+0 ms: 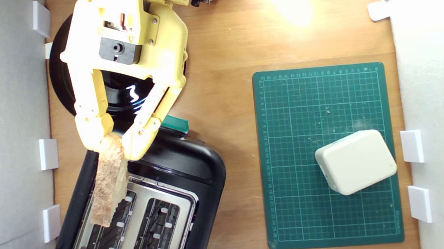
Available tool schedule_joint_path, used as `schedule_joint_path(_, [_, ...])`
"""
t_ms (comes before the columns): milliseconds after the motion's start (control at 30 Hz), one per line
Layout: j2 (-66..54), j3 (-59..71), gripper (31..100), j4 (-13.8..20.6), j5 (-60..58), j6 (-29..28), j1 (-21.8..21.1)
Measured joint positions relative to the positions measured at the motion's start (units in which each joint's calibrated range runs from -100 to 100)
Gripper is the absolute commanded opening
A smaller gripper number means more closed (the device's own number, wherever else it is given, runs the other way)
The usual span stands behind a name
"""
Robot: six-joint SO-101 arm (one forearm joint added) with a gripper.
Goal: Pick bread and place in toaster
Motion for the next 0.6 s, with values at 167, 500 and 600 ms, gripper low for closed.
schedule_joint_path(167, [0.42, 0.0, 49.2, 0.0, 0.0, 0.1, 0.0])
schedule_joint_path(500, [3.02, -0.09, 49.2, -0.09, 0.0, 0.1, 0.64])
schedule_joint_path(600, [3.28, -0.09, 49.2, -0.27, 0.0, 0.1, 1.65])
